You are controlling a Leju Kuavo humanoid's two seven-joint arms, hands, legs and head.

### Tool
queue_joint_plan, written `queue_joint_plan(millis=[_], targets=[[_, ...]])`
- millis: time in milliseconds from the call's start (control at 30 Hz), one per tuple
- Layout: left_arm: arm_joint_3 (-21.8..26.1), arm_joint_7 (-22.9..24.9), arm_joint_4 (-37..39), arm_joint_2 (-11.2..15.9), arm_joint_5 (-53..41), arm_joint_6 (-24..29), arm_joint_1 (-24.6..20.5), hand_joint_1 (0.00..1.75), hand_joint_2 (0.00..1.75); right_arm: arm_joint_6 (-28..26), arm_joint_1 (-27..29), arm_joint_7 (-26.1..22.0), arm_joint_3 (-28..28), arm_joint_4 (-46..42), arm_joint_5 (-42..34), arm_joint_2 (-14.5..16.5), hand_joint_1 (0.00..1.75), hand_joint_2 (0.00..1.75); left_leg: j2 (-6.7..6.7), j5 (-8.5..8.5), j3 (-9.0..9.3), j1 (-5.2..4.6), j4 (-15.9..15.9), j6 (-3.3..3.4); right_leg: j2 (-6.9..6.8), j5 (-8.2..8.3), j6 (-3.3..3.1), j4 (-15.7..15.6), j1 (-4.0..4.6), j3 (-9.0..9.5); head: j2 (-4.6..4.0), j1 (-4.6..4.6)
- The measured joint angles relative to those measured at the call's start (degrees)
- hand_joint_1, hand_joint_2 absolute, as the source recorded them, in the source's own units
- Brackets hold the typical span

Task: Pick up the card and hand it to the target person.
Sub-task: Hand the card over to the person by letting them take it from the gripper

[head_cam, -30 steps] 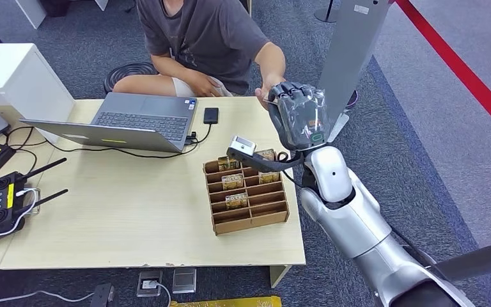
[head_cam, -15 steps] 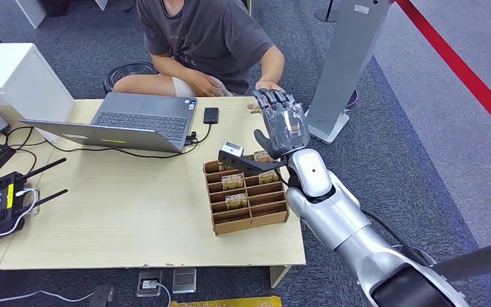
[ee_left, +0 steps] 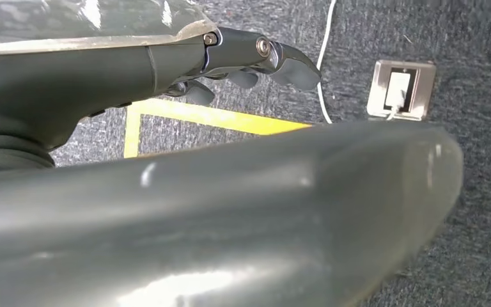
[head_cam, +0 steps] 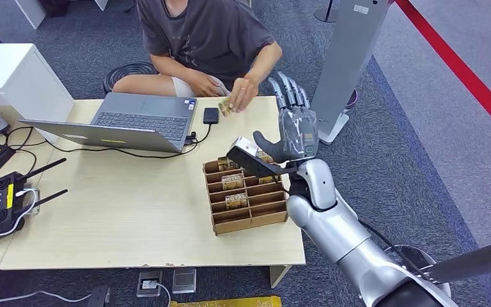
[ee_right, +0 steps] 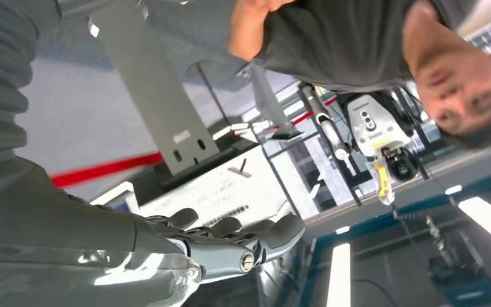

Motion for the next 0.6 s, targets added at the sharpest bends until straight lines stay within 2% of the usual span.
queue_joint_plan(millis=[167, 333, 500, 600], targets=[[-0.24, 0.21, 0.0, -0.02, 1.05, 1.28, 0.14, 0.0, 0.0, -2.45, 3.18, -4.51, -2.54, -8.31, -12.53, -1.43, 0.0, 1.75, 0.0, 0.0, 0.0, 0.0, 0.0, 0.0, 0.0, 0.0, 0.0, -0.01, 0.0, 0.0, 0.0, 0.03], [-0.5, -0.35, 0.0, -0.04, 1.61, 1.31, 0.22, 0.0, 0.0, -2.08, 6.02, -6.78, -4.83, -16.64, -23.11, -3.28, 0.0, 1.75, 0.0, 0.0, 0.01, 0.0, 0.01, 0.0, 0.0, 0.0, 0.0, -0.02, 0.0, 0.01, 0.0, 0.04], [-0.85, -0.8, 0.0, 0.09, 2.26, 0.17, 0.25, 0.0, 0.0, 5.88, 9.42, -9.76, -6.25, -23.76, -43.15, -5.25, 0.0, 1.75, 0.01, 0.0, 0.01, 0.0, 0.01, 0.0, 0.01, 0.0, 0.0, -0.02, 0.0, 0.02, 0.0, 0.05], [-0.88, -0.74, 0.0, 0.28, 2.68, -0.29, 0.24, 0.0, 0.0, 9.93, 11.34, -10.85, -6.18, -25.75, -50.26, -5.82, 0.0, 1.75, 0.01, 0.0, 0.0, 0.0, 0.01, 0.0, 0.01, 0.0, 0.0, -0.02, 0.0, 0.01, 0.0, -0.01]])
